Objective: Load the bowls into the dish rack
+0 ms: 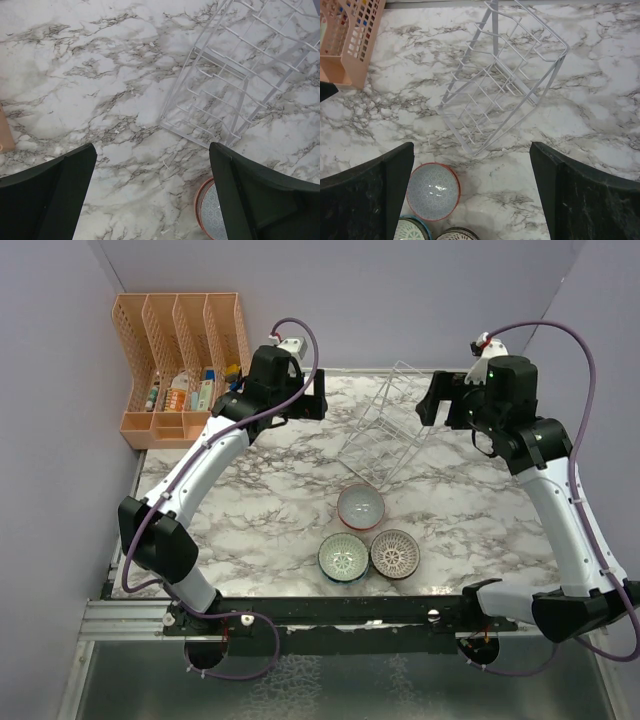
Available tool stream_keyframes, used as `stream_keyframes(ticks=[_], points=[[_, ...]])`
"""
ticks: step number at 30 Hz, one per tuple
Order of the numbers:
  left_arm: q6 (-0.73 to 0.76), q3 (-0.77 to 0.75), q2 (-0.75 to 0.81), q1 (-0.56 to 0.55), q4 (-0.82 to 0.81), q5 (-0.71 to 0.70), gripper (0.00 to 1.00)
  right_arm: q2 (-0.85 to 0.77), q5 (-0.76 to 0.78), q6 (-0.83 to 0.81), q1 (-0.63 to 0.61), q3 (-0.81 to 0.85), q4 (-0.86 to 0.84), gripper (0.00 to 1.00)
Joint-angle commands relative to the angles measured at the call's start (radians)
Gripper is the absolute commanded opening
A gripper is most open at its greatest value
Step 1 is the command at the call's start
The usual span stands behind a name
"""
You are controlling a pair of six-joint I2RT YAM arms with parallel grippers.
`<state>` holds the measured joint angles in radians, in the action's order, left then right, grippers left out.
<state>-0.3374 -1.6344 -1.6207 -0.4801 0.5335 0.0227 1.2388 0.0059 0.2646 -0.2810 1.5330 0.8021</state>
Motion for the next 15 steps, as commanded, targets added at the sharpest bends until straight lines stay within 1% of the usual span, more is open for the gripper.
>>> stream_keyframes(ticks=[1,6,11,15], points=[[0.019,0.012,0.037,-0.006,-0.062,-0.033,0.99,0.013,0.031,0.000,0.000,0.016,-0.012,1.00],[0.009,0.036,0.056,-0.006,-0.090,-0.075,0.99,0.026,0.039,-0.003,0.000,0.030,-0.021,1.00],[-0.050,0.135,0.110,-0.005,-0.181,-0.108,0.99,0.040,0.069,-0.003,0.000,0.034,-0.021,1.00],[-0.059,0.212,0.166,-0.003,-0.260,-0.086,0.99,0.048,0.084,0.007,0.000,0.027,-0.021,1.00]])
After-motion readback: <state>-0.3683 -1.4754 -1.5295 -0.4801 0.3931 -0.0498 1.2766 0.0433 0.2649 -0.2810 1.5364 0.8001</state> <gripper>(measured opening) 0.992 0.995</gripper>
